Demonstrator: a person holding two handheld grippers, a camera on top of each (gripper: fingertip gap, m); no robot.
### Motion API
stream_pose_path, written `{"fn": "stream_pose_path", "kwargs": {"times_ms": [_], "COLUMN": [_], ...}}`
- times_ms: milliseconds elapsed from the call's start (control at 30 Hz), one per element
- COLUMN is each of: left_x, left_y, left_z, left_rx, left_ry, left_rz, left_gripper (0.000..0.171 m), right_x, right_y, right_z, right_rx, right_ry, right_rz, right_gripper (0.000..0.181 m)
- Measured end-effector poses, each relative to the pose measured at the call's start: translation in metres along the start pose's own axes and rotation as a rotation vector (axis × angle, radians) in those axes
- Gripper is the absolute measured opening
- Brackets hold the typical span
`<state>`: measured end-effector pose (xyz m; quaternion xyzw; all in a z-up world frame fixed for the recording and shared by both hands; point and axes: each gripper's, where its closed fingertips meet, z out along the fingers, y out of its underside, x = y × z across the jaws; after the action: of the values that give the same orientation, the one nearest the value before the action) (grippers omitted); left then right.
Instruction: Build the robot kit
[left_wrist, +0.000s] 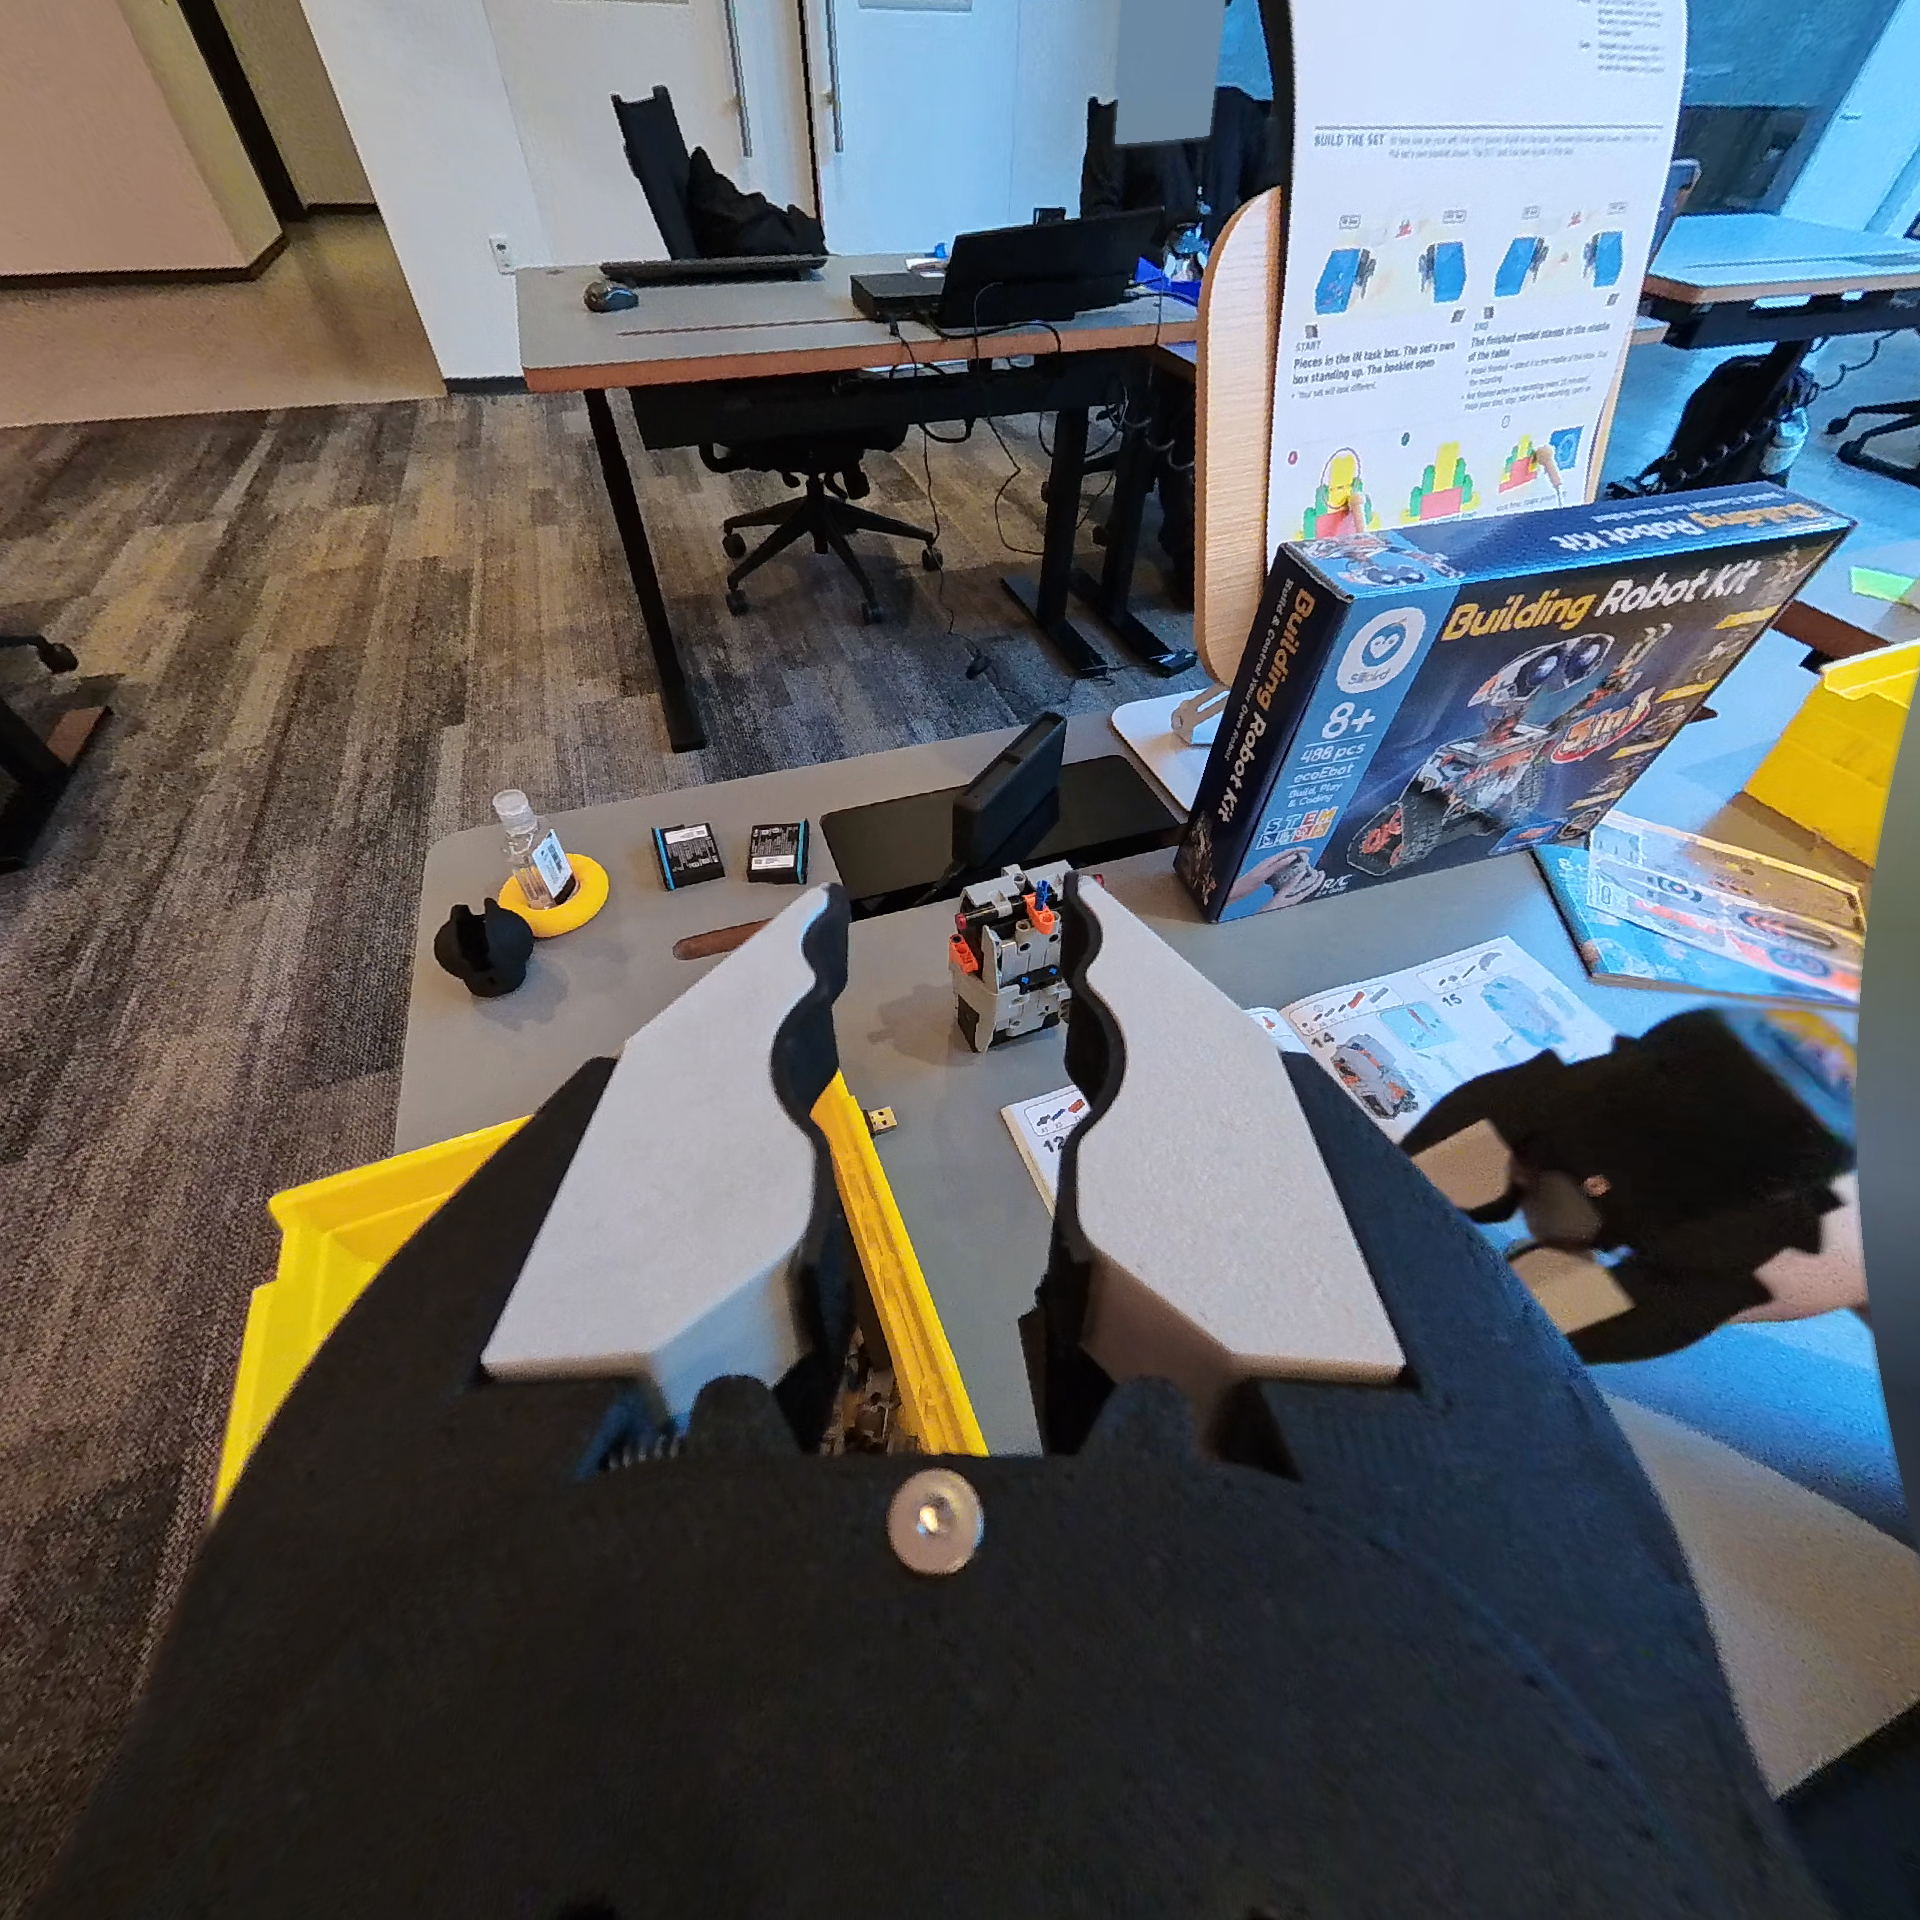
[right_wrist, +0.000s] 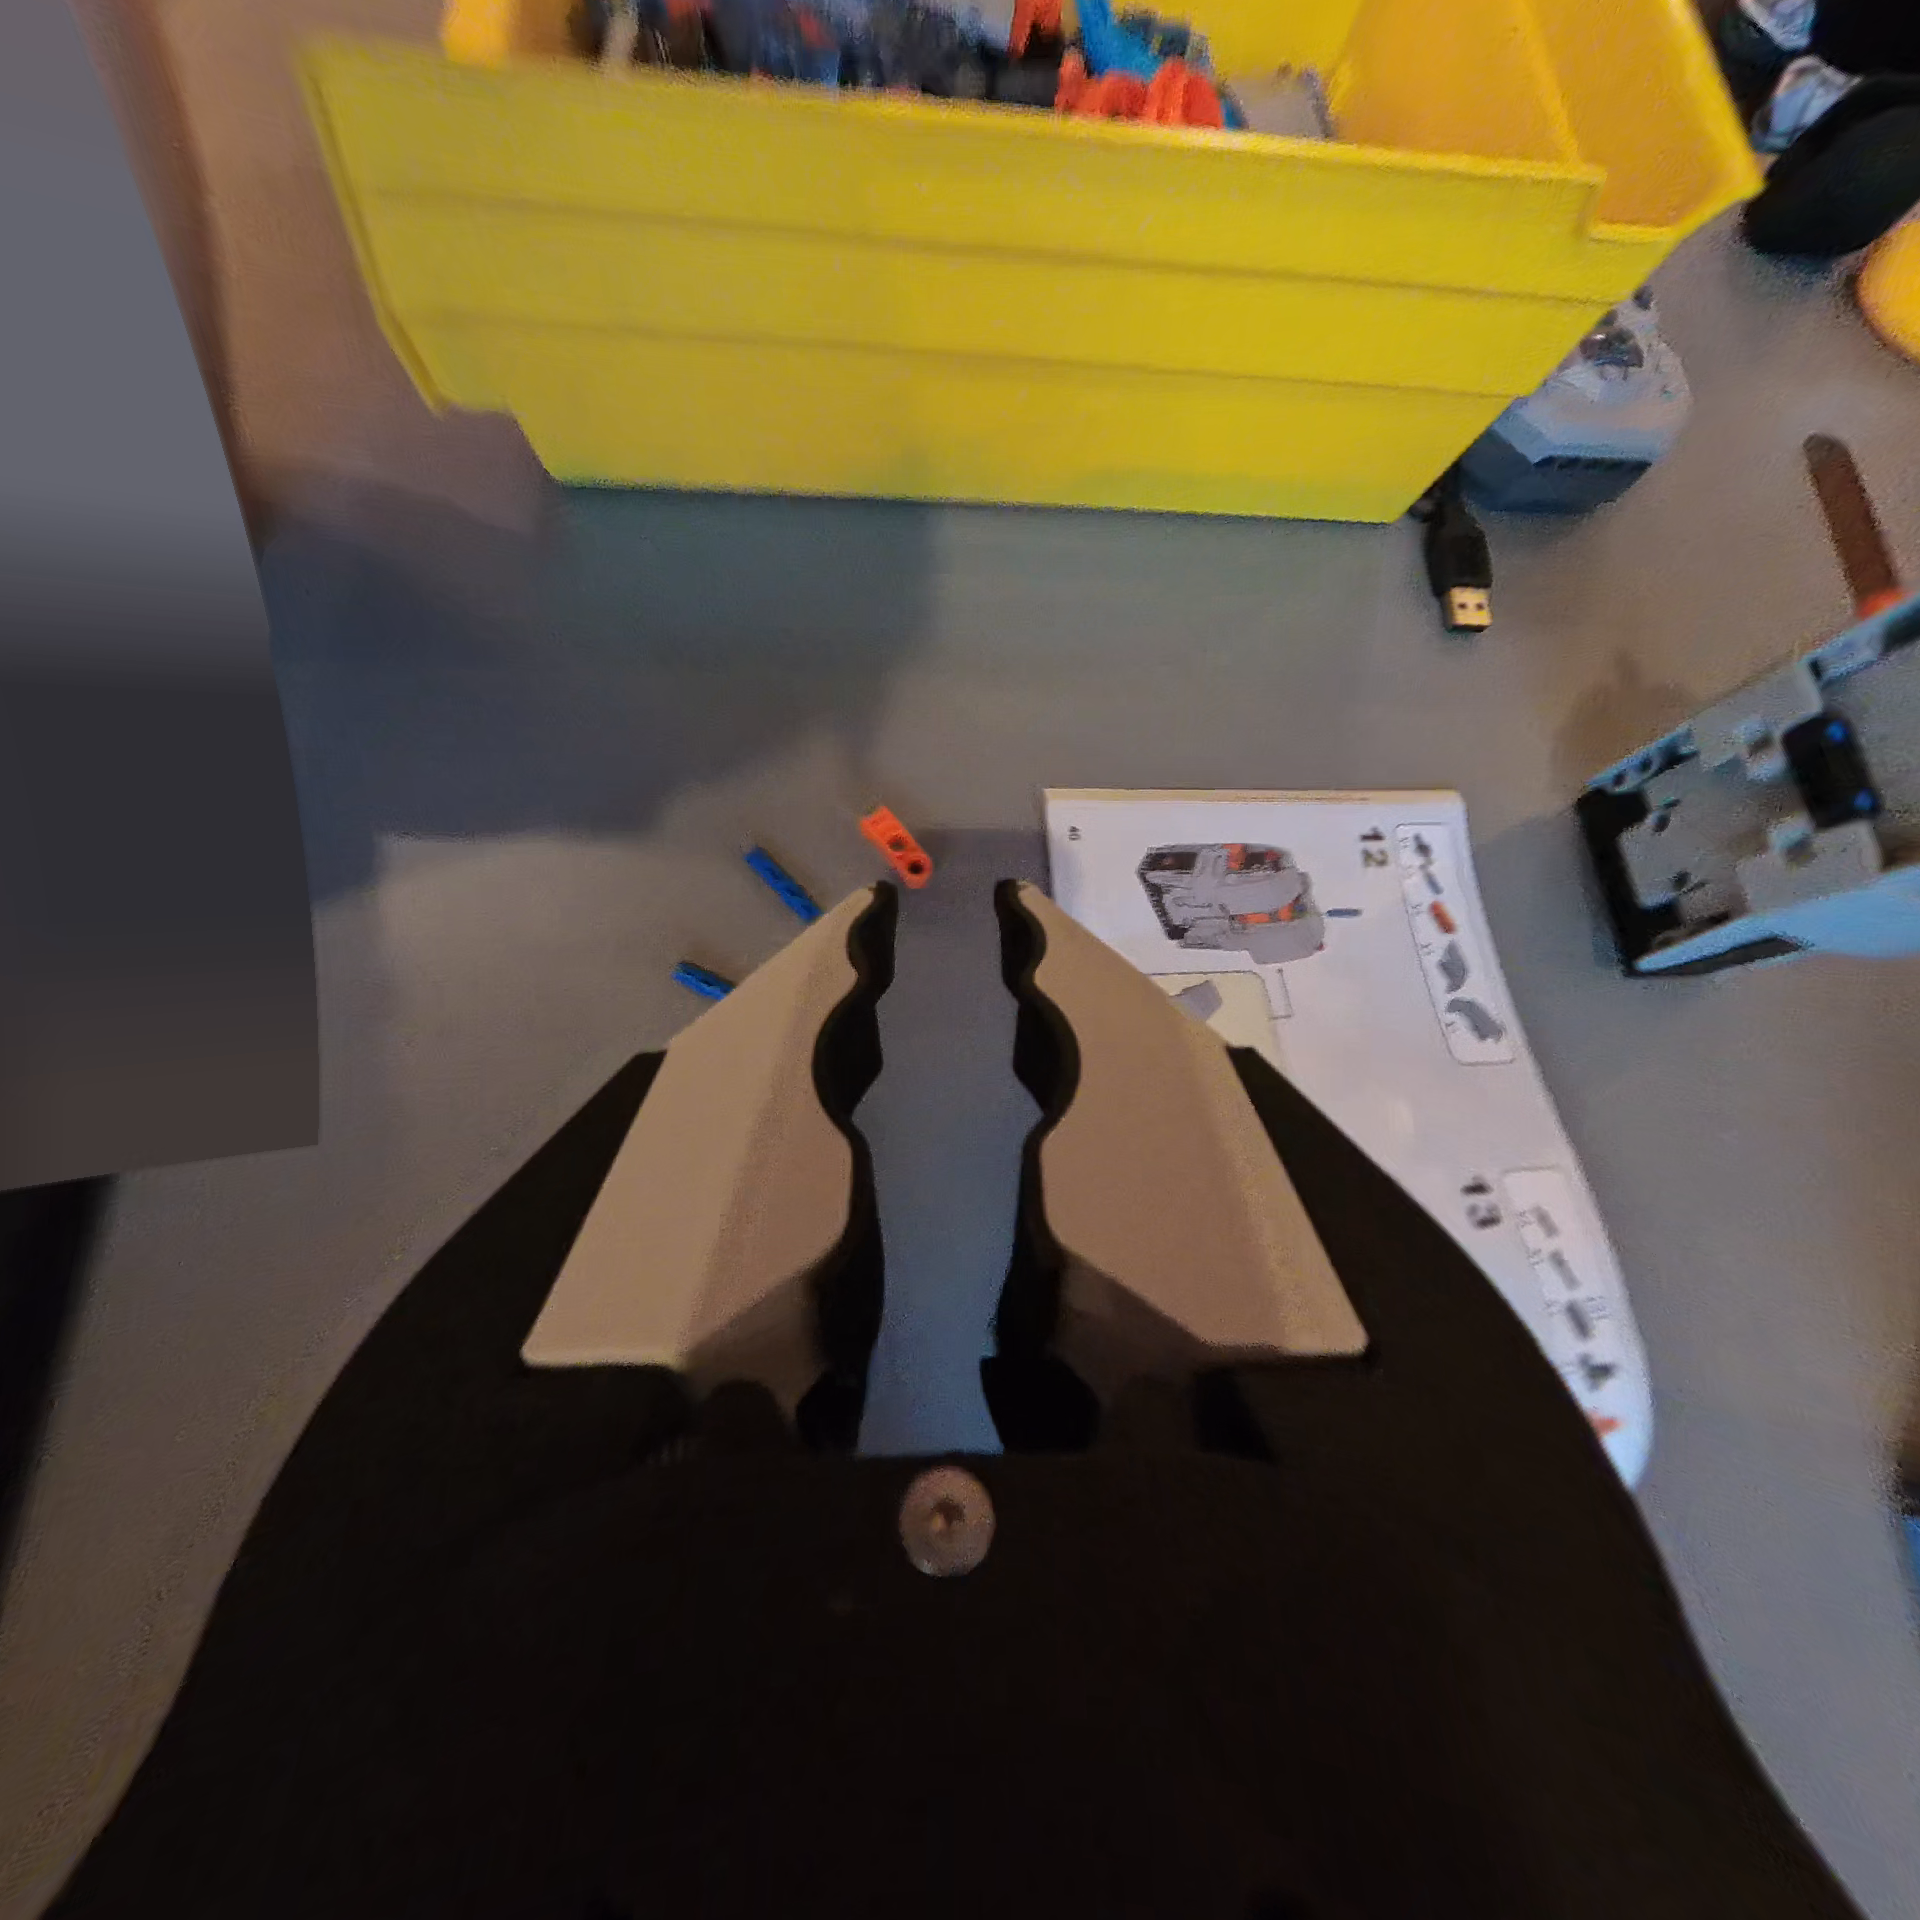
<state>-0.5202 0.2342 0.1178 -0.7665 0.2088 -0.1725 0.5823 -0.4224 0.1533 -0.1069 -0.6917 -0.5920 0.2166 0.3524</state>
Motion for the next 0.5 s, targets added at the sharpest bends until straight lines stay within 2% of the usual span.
{"fn": "stream_pose_path", "kwargs": {"times_ms": [67, 167, 467, 500], "left_x": [0.0, -0.001, 0.007, 0.007], "left_y": [-0.001, -0.004, -0.005, -0.005], "left_z": [-0.003, -0.006, -0.008, -0.008], "left_rx": [0.011, 0.028, 0.033, 0.033], "left_ry": [0.008, 0.015, 0.049, 0.049], "left_rz": [-0.005, -0.017, -0.007, -0.007], "left_gripper": [0.039, 0.039, 0.039, 0.039], "right_x": [0.001, -0.009, -0.013, -0.013], "right_y": [0.004, 0.005, 0.017, 0.021], "right_z": [0.015, 0.028, 0.053, 0.055], "right_rx": [-0.05, -0.057, -0.166, -0.196], "right_ry": [-0.009, -0.129, -0.191, -0.197], "right_rz": [-0.073, -0.046, -0.069, -0.075], "right_gripper": [0.02, 0.02, 0.019, 0.008]}}
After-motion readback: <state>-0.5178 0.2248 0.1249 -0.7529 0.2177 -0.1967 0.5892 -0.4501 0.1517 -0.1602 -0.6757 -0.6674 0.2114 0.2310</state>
